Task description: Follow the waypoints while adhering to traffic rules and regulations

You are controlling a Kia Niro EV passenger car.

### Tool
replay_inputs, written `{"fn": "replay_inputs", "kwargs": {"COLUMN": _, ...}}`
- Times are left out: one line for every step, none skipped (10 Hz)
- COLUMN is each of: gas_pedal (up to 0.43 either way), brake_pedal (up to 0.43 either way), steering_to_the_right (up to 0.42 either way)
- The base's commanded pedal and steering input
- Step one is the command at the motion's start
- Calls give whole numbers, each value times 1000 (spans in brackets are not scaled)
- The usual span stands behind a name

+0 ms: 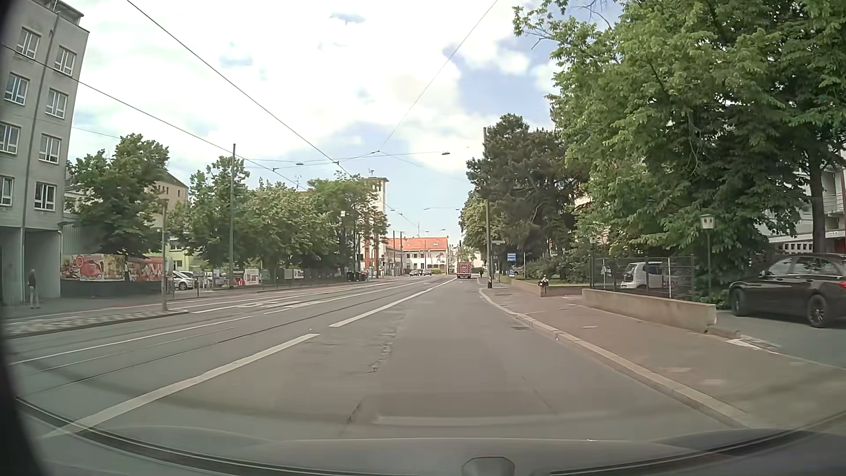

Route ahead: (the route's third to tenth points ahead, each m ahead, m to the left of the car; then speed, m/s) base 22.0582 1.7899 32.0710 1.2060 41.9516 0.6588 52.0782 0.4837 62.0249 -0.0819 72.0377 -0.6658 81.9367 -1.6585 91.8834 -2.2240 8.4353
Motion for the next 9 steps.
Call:
{"fn": "replay_inputs", "kwargs": {"gas_pedal": 28, "brake_pedal": 24, "steering_to_the_right": 4}}
{"fn": "replay_inputs", "kwargs": {"gas_pedal": 28, "brake_pedal": 24, "steering_to_the_right": 1}}
{"fn": "replay_inputs", "kwargs": {"gas_pedal": 20, "brake_pedal": 24, "steering_to_the_right": -1}}
{"fn": "replay_inputs", "kwargs": {"gas_pedal": 20, "brake_pedal": 24, "steering_to_the_right": 0}}
{"fn": "replay_inputs", "kwargs": {"gas_pedal": 20, "brake_pedal": 24, "steering_to_the_right": -1}}
{"fn": "replay_inputs", "kwargs": {"gas_pedal": 20, "brake_pedal": 24, "steering_to_the_right": -1}}
{"fn": "replay_inputs", "kwargs": {"gas_pedal": 20, "brake_pedal": 24, "steering_to_the_right": 0}}
{"fn": "replay_inputs", "kwargs": {"gas_pedal": 20, "brake_pedal": 24, "steering_to_the_right": 0}}
{"fn": "replay_inputs", "kwargs": {"gas_pedal": 20, "brake_pedal": 24, "steering_to_the_right": 0}}
